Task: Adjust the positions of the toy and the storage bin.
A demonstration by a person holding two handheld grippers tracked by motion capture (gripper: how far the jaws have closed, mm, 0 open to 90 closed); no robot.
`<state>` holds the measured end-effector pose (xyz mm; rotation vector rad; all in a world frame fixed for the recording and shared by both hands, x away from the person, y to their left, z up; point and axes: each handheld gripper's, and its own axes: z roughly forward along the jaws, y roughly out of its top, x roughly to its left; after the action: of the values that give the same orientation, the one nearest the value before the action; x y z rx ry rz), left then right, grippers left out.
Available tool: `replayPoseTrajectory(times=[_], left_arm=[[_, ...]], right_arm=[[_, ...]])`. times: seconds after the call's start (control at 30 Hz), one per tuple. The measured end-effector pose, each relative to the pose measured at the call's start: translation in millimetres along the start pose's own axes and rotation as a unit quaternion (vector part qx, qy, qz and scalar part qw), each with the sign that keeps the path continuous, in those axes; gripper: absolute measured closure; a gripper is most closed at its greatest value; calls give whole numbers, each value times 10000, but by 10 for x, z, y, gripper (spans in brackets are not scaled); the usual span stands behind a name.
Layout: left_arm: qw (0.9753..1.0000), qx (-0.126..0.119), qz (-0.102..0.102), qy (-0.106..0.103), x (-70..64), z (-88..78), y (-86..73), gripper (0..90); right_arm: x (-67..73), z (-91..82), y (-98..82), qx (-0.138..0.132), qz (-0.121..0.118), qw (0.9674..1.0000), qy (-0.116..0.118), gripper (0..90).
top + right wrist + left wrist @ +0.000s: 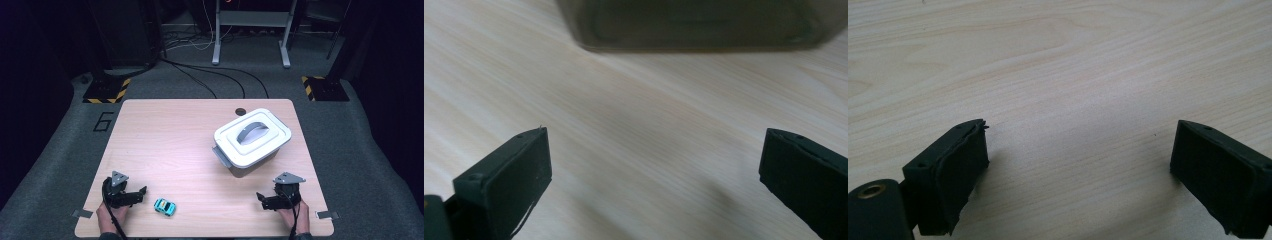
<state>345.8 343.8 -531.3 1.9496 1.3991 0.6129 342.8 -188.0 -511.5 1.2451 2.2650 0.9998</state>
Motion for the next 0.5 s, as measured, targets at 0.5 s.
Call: replayPoseTrajectory(times=[0.5], left_arm=[[10000, 2, 0, 3, 0, -1, 0, 81]], right_arm=[[488, 187, 160, 184, -551, 9974, 435, 0]])
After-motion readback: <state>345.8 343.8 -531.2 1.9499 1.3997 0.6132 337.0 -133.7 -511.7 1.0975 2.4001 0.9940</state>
